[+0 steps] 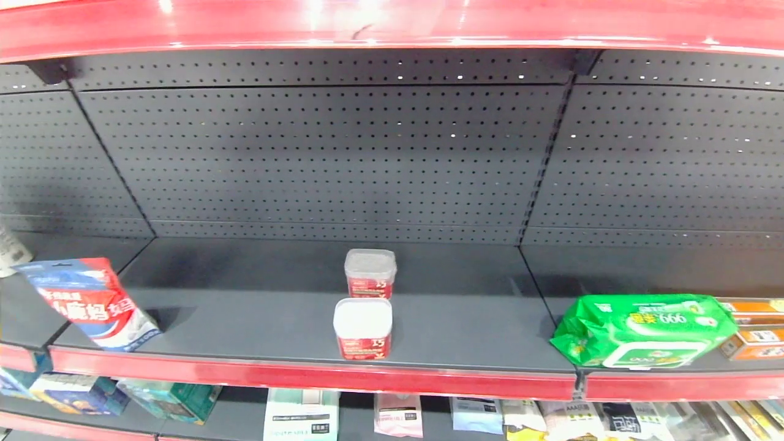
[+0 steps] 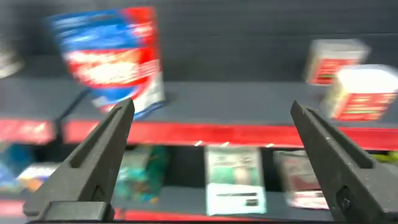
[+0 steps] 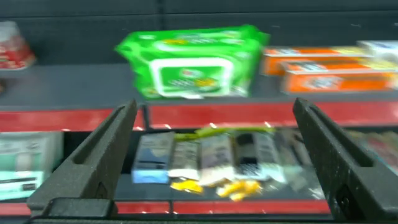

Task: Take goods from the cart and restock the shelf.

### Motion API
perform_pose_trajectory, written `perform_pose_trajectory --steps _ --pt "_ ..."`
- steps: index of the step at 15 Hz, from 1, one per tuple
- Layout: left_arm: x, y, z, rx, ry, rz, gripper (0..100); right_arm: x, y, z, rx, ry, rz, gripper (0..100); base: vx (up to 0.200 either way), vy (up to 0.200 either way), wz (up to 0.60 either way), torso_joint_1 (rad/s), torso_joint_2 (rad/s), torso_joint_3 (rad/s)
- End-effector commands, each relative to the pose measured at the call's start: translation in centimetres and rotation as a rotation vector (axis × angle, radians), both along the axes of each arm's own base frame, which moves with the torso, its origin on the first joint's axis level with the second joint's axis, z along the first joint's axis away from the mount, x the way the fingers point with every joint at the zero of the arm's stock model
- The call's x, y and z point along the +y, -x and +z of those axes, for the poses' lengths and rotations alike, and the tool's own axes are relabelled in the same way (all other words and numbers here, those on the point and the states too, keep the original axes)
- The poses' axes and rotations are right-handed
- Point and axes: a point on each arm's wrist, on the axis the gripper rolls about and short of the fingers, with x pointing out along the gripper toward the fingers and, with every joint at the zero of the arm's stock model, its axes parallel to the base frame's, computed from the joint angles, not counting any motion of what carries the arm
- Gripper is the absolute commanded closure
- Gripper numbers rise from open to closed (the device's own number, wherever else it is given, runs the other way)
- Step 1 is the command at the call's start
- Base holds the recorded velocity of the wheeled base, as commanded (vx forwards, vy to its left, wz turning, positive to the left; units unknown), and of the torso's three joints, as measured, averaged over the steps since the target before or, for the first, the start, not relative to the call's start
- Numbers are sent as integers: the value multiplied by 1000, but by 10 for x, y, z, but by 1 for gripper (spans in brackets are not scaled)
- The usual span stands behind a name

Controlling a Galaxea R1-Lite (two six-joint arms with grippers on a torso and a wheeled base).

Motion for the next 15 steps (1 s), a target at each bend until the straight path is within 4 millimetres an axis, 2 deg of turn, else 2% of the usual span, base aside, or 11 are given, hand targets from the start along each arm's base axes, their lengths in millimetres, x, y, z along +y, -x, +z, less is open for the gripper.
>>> perform_pose_trajectory --steps 1,15 --pt "0 0 0 4 -2 1 0 0 0 0 1 -1 0 0 0 0 0 0 0 0" --pt "-1 0 0 5 -27 -47 0 0 0 0 1 -1 0 0 0 0 0 0 0 0"
